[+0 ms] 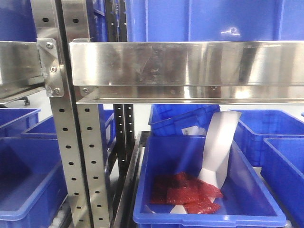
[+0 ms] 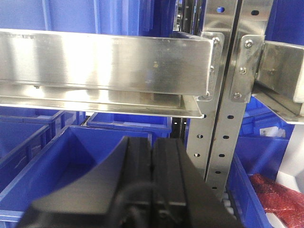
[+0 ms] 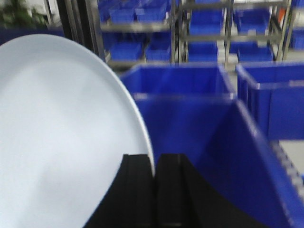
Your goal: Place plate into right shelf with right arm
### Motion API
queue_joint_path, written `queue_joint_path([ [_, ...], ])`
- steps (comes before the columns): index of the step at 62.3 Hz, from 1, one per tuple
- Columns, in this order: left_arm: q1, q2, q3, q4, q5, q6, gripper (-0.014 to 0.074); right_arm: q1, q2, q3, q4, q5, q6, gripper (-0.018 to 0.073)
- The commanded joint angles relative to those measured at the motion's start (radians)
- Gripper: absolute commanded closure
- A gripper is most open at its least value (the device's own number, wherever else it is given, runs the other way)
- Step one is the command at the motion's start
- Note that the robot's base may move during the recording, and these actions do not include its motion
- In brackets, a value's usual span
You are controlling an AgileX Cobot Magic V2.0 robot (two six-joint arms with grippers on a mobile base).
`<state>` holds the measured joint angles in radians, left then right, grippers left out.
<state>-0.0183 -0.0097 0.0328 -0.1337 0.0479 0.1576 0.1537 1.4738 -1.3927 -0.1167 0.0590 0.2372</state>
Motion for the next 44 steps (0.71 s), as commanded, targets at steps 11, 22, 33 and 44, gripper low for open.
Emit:
queue_joint_path([
  [11, -0.002, -0.010, 0.010, -0.008, -0.090, -0.007, 0.0724, -0.006, -0.039, -0.045, -0.006, -0.042, 0.000, 0.0067],
  [22, -0.002, -0.010, 0.010, -0.008, -0.090, -0.007, 0.0724, -0.006, -0.062, -0.045, 0.008, -0.059, 0.000, 0.0204],
  [33, -0.002, -0.010, 0.010, -0.008, -0.090, -0.007, 0.0724, -0.022, -0.136, -0.045, 0.008, -0.059, 0.000, 0.0512],
  [44, -0.002, -0.010, 0.010, -0.008, -0.090, -0.007, 0.0724, -0.084, -0.198, 0.003, 0.008, 0.009, 0.000, 0.0505],
])
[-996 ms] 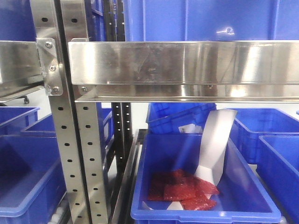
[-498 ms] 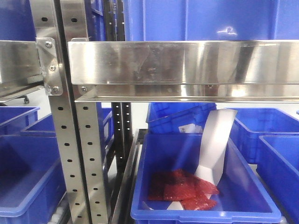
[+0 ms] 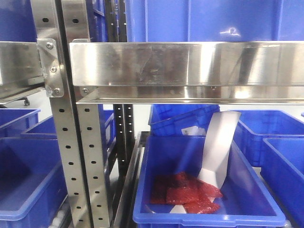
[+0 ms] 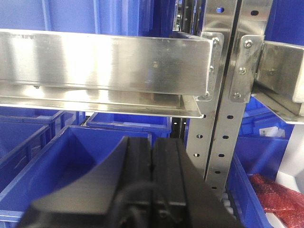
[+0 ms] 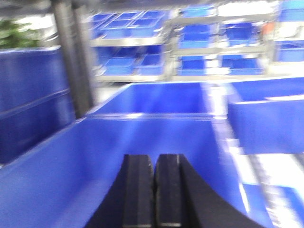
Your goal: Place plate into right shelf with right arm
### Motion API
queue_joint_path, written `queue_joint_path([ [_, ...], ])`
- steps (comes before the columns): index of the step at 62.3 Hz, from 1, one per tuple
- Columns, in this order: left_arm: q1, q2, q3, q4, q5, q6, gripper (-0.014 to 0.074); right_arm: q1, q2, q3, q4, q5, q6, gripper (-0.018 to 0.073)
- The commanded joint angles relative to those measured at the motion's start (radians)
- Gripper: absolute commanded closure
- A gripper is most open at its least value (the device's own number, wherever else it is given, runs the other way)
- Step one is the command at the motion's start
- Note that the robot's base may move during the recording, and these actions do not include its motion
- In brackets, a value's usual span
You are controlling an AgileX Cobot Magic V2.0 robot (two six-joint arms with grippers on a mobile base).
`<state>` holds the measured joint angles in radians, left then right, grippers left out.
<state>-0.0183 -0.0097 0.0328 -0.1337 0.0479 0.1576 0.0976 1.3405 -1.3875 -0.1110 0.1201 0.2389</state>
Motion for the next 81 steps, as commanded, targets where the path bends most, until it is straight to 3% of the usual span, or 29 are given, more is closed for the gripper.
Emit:
queue_joint_path([
  [1, -0.002, -0.010, 0.010, -0.008, -0.090, -0.007, 0.0724, -0.032, -0.073, 0.009, 0.002, -0.053, -0.002, 0.0505],
  [19, -0.002, -0.010, 0.010, -0.008, -0.090, -0.007, 0.0724, -0.064, -0.358, 0.417, -0.109, -0.205, -0.003, 0.0505],
  [47, -0.002, -0.010, 0.010, -0.008, -0.090, -0.007, 0.0724, -0.064, -0.954, 1.076, -0.110, -0.233, -0.003, 0.0505],
  [63, -0.002, -0.010, 0.010, -0.008, -0.090, -0.007, 0.0724, -0.064, -1.178, 1.190, -0.110, -0.233, -0.003, 0.0505],
  [81, -0.002, -0.010, 0.010, -0.008, -0.090, -0.007, 0.0724, -0.064, -1.187, 1.195, -0.110, -0.232, -0.003, 0.0505],
])
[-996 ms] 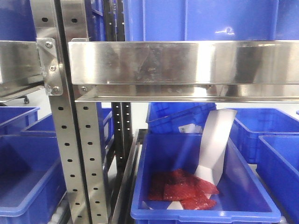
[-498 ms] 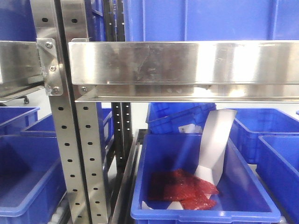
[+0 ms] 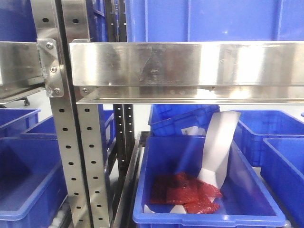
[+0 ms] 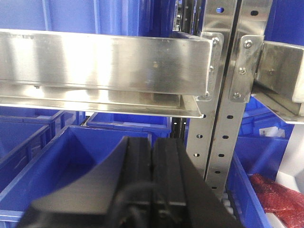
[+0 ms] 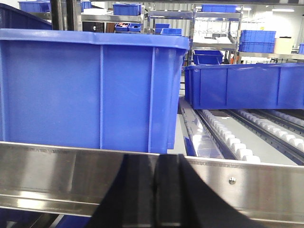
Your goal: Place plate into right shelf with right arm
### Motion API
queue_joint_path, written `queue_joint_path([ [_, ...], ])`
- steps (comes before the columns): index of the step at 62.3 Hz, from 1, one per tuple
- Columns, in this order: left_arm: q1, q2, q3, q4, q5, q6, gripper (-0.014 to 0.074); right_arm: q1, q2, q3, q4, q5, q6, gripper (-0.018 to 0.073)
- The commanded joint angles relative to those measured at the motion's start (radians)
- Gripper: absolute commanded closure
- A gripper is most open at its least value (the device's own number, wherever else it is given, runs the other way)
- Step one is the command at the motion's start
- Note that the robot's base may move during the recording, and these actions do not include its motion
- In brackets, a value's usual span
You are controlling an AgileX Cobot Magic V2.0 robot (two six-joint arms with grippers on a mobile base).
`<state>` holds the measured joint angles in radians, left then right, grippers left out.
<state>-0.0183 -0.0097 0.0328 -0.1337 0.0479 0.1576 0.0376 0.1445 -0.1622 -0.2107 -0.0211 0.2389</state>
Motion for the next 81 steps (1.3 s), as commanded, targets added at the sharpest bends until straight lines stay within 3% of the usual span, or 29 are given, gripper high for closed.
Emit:
queue_joint_path([
  [1, -0.002, -0.010, 0.010, -0.008, -0.090, -0.007, 0.0724, -0.004, 0.009, -0.030, -0.010, -0.091, -0.003, 0.0505],
  [16, -0.002, -0.010, 0.010, -0.008, -0.090, -0.007, 0.0724, -0.004, 0.009, -0.027, -0.007, -0.093, -0.003, 0.0505],
  [28, -0.002, -0.010, 0.010, -0.008, -0.090, -0.007, 0.0724, -0.025, 0.009, 0.058, 0.179, -0.167, -0.050, 0.0505],
  [37, -0.002, -0.010, 0.010, -0.008, -0.090, -0.007, 0.0724, -0.051, -0.003, 0.143, 0.181, -0.229, -0.111, 0.0505],
  [58, -0.002, -0.010, 0.010, -0.008, -0.090, -0.007, 0.0724, -0.036, -0.181, 0.177, 0.185, -0.039, -0.110, 0.0505],
  [69, -0.002, -0.010, 0.010, -0.008, -0.090, -0.007, 0.0724, -0.004, -0.167, 0.177, 0.211, -0.025, -0.112, 0.0505],
  [81, -0.002, -0.010, 0.010, -0.008, -0.090, -0.007, 0.0724, -0.003, -0.167, 0.177, 0.271, -0.024, -0.229, 0.0505],
])
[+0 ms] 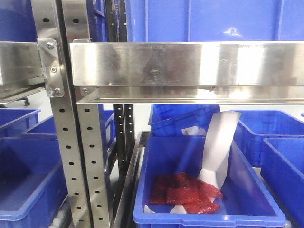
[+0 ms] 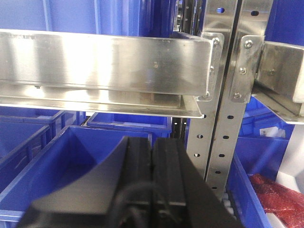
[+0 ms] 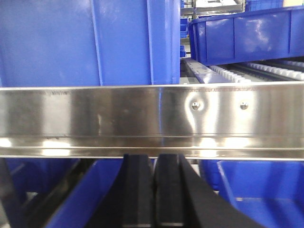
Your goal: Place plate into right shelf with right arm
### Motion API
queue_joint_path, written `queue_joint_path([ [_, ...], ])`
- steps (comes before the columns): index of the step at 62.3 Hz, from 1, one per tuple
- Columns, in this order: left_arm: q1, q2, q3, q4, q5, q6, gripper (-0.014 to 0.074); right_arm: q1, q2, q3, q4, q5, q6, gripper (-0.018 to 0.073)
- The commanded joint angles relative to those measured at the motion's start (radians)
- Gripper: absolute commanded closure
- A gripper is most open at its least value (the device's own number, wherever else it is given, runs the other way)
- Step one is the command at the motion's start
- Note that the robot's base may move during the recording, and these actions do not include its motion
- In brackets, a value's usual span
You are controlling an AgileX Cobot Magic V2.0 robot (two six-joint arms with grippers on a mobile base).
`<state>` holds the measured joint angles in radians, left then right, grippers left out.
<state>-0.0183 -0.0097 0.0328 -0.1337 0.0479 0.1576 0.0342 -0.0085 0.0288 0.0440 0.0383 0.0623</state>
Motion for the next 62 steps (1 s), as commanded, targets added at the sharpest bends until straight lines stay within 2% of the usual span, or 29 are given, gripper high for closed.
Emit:
queue_joint_path([
  [1, -0.002, -0.010, 0.010, -0.008, -0.090, -0.007, 0.0724, 0.001, -0.014, -0.014, 0.016, -0.083, -0.052, 0.0505],
  [62, -0.002, -0.010, 0.010, -0.008, -0.090, -0.007, 0.0724, 0.001, -0.014, -0.015, 0.015, -0.083, -0.043, 0.0505],
])
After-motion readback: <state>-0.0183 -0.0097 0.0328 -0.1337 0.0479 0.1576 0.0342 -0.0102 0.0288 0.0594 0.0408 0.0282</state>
